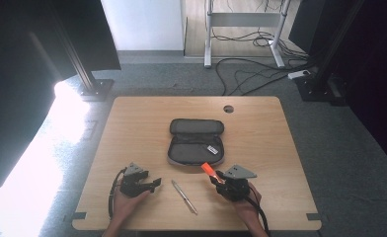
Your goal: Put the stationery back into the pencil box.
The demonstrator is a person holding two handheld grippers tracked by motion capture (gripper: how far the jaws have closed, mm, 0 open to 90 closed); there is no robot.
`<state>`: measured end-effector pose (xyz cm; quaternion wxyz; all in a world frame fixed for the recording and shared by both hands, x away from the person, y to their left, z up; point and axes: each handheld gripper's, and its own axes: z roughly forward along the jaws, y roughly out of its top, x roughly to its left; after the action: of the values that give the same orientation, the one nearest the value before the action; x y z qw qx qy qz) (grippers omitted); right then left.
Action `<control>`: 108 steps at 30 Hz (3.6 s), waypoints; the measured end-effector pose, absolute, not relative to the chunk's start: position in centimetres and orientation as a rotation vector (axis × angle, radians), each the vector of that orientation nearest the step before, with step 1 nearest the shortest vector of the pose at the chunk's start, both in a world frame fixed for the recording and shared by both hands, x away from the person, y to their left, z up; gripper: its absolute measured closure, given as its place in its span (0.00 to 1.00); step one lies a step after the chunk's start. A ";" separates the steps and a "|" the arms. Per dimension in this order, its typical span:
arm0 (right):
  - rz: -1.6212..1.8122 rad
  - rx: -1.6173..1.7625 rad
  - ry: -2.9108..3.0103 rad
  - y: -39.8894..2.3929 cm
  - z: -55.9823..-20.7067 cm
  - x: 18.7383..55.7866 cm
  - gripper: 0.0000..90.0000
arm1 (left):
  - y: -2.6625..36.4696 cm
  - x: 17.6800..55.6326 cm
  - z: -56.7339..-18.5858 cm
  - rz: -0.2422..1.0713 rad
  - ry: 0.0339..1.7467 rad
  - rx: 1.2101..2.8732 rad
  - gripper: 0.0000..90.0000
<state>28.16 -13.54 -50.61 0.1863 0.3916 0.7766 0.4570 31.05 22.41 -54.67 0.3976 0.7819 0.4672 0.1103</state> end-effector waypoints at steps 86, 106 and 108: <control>1.313 1.084 2.244 -9.7 -48.8 38.1 0.73 | 22.4 31.1 -54.7 0.275 1.186 1.976 0.35; 1.243 1.109 2.283 -8.8 -50.3 40.9 0.73 | 22.5 31.1 -54.7 0.270 1.186 1.974 0.35; 1.230 1.114 2.287 -8.7 -50.5 41.3 0.73 | 22.5 31.1 -54.7 0.270 1.185 1.973 0.35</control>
<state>41.28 -8.74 -50.45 0.1570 0.3893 0.7993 0.4300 31.09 22.49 -54.67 0.4005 0.7802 0.4686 0.1067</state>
